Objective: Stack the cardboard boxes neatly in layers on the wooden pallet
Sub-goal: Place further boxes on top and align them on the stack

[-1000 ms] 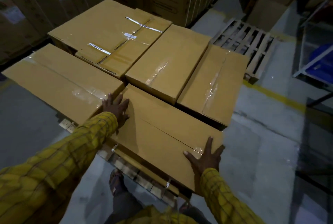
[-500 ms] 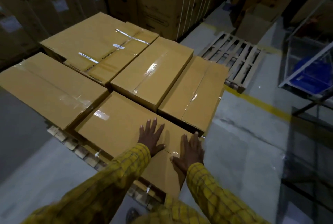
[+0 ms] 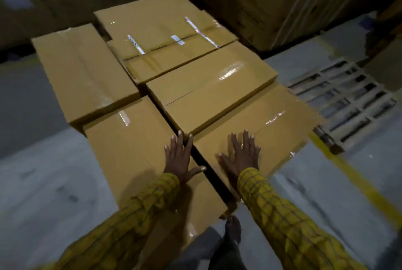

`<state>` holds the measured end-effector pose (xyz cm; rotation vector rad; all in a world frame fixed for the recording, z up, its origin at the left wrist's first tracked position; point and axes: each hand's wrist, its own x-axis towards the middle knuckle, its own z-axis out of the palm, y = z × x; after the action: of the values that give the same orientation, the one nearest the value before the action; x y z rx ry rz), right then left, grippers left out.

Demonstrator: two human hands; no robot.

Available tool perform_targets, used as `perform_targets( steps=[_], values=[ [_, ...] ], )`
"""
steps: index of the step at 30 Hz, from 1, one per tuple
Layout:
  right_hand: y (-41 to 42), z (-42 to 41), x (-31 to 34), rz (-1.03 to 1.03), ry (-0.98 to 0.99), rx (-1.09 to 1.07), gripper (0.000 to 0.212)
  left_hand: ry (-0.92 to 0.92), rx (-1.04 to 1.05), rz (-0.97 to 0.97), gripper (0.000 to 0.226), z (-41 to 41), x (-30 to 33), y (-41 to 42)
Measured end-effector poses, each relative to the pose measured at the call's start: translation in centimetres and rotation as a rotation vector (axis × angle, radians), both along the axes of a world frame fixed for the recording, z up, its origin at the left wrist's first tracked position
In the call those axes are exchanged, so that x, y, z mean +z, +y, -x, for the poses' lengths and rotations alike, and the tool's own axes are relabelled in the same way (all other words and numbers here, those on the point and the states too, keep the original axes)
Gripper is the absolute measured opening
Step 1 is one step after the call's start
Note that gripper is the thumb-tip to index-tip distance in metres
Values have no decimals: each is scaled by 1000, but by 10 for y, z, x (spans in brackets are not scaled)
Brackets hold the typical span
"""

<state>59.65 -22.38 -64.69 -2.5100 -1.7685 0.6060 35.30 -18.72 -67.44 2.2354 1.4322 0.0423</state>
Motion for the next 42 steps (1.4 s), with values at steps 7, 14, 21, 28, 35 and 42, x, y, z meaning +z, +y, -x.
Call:
perform_targets(
  steps=[7, 14, 21, 28, 35, 42],
  values=[
    [41, -61, -34, 61, -18, 351, 100, 134, 379, -96, 120, -67, -24, -22],
    [33, -84, -29, 66, -19, 550, 106, 173, 442, -76, 108, -92, -19, -63],
    [21, -112, -29, 64, -67, 628, 98, 234, 389, -148, 96, -106, -28, -80],
    [40, -157, -34, 75, -134, 594, 87, 251, 477, -98, 97, -112, -29, -78],
    [73, -221, -34, 56, -152, 674, 90, 311, 684, 53, 90, -166, -9, -71],
    [94, -258, -34, 20, -140, 815, 83, 325, 869, 64, 92, -222, -6, -59]
  ],
)
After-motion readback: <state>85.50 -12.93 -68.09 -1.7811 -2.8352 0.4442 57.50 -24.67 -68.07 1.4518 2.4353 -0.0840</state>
